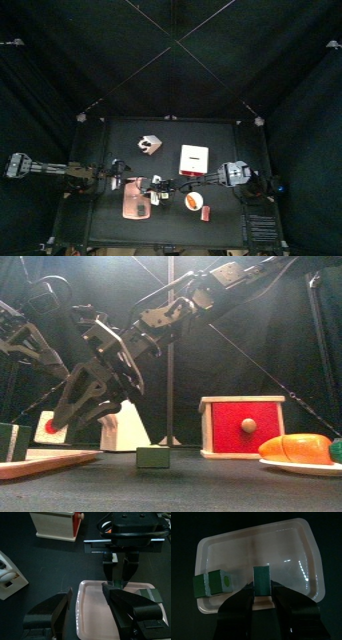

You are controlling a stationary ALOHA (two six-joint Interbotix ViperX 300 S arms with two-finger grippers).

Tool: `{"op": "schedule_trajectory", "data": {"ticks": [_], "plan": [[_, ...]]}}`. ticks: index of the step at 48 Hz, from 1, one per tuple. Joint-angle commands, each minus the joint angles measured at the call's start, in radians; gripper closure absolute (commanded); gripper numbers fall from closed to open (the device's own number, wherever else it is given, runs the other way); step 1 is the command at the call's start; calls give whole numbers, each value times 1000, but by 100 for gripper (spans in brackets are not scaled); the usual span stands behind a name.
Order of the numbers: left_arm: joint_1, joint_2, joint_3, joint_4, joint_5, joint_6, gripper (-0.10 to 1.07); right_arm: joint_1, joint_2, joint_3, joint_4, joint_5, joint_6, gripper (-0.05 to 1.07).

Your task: Put sushi piece right of plate

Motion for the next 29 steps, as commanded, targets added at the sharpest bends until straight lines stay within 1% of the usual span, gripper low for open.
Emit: {"op": "schedule_trajectory", "data": {"ticks": [1,7,13,20,29], "plan": [[2,2,-14,-2,-6,0,11,-2,-84,15,9,-26,-3,40],[2,2,-14,-2,-6,0,11,-6,-137,87,37,-87,-3,40],[2,2,-12,-2,-6,0,11,-17,-204,198,57,-167,-3,40],[2,2,-12,-2,-6,0,11,-20,-282,313,75,-213,-3,39],[2,2,-12,-2,-8,-2,11,-34,-350,428,103,-267,-3,39]]}}
